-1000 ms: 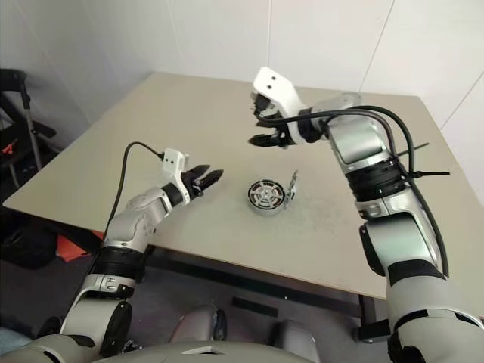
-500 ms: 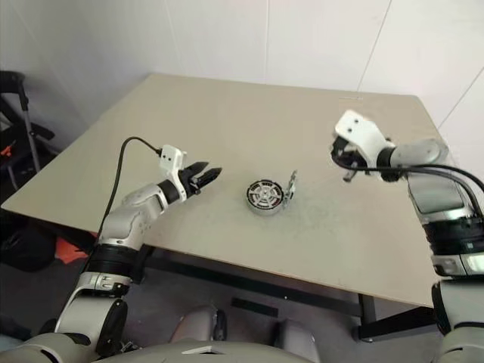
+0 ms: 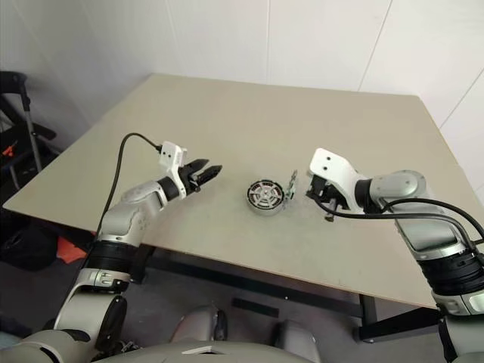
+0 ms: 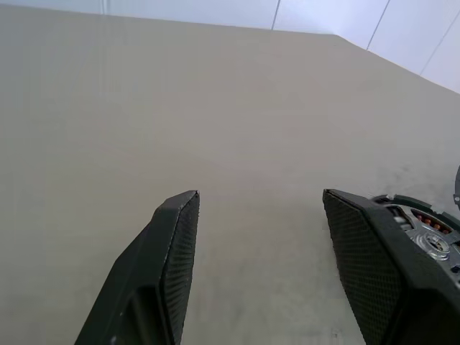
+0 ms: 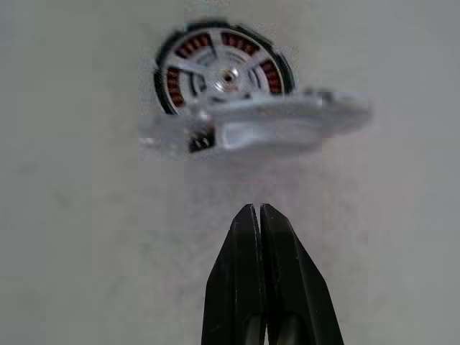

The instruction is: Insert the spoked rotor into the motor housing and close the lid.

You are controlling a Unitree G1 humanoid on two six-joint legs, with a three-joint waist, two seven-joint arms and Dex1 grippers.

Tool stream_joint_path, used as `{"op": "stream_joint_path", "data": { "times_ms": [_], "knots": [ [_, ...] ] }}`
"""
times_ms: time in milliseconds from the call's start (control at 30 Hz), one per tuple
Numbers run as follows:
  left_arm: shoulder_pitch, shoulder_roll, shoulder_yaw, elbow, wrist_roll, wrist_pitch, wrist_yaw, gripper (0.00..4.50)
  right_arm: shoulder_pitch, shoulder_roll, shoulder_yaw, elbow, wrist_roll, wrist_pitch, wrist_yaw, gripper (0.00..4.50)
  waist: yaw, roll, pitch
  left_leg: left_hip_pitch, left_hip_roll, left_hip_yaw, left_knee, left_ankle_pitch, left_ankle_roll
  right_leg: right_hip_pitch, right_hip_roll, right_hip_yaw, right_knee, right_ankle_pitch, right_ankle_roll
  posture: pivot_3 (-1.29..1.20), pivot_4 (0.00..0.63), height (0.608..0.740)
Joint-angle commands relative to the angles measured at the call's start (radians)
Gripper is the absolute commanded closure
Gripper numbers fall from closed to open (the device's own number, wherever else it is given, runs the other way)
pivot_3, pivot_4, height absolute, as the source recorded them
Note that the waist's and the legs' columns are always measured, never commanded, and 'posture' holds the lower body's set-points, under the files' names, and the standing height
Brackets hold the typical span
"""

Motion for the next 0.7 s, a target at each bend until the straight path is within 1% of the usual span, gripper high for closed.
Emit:
{"op": "stream_joint_path", "data": {
  "times_ms": [33, 167, 367, 433, 567, 700],
  "knots": [
    [-0.031, 0.016, 0.017, -0.02, 0.002, -0.014, 0.005, 1.59, -0.024, 0.02, -0.011, -0.069, 0.053, 0.051, -0.003, 4.46, 0.0, 0.0, 0.0, 0.0, 0.0, 0.0, 0.0, 0.0, 0.0, 0.0, 0.0, 0.0, 0.0, 0.0, 0.0, 0.0, 0.0, 0.74],
    [-0.039, 0.028, 0.023, -0.02, 0.003, -0.017, 0.009, 1.59, -0.074, 0.079, 0.046, 0.031, -0.003, 0.041, -0.073, 4.46, -0.003, 0.0, 0.0, 0.001, 0.0, 0.0, 0.0, -0.001, -0.003, 0.0, 0.0, 0.0, 0.001, 0.0, 0.0, 0.0, 0.0, 0.74],
    [-0.032, 0.025, 0.01, -0.042, 0.005, -0.014, 0.018, 1.59, -0.165, 0.166, 0.097, 0.186, -0.075, 0.002, -0.163, 4.46, -0.006, 0.0, 0.0, 0.001, 0.0, 0.0, 0.0, -0.001, -0.005, 0.0, 0.0, 0.0, 0.001, 0.0, 0.0, 0.0, 0.0, 0.74],
    [-0.031, 0.029, 0.007, -0.039, 0.01, -0.015, 0.02, 1.59, -0.183, 0.186, 0.104, 0.187, -0.075, 0.01, -0.168, 4.46, -0.006, 0.0, 0.0, 0.001, 0.0, 0.0, 0.0, -0.001, -0.005, 0.0, 0.0, 0.0, 0.001, 0.0, 0.0, 0.0, 0.0, 0.74],
    [-0.035, 0.042, 0.021, -0.031, 0.008, -0.016, 0.024, 1.59, -0.188, 0.202, 0.093, 0.101, -0.02, 0.075, -0.138, 4.46, -0.006, 0.0, 0.0, -0.002, 0.0, 0.0, 0.0, -0.001, -0.004, -0.003, 0.0, 0.0, 0.001, 0.0, 0.0, 0.0, 0.0, 0.74],
    [-0.038, 0.048, 0.024, -0.027, 0.008, -0.019, 0.028, 1.59, -0.191, 0.224, 0.121, 0.106, -0.047, 0.084, -0.169, 4.46, -0.006, 0.0, 0.0, -0.001, 0.0, 0.0, 0.0, -0.001, -0.004, -0.002, 0.0, 0.0, 0.001, 0.0, 0.0, 0.0, 0.0, 0.74]
  ]
}}
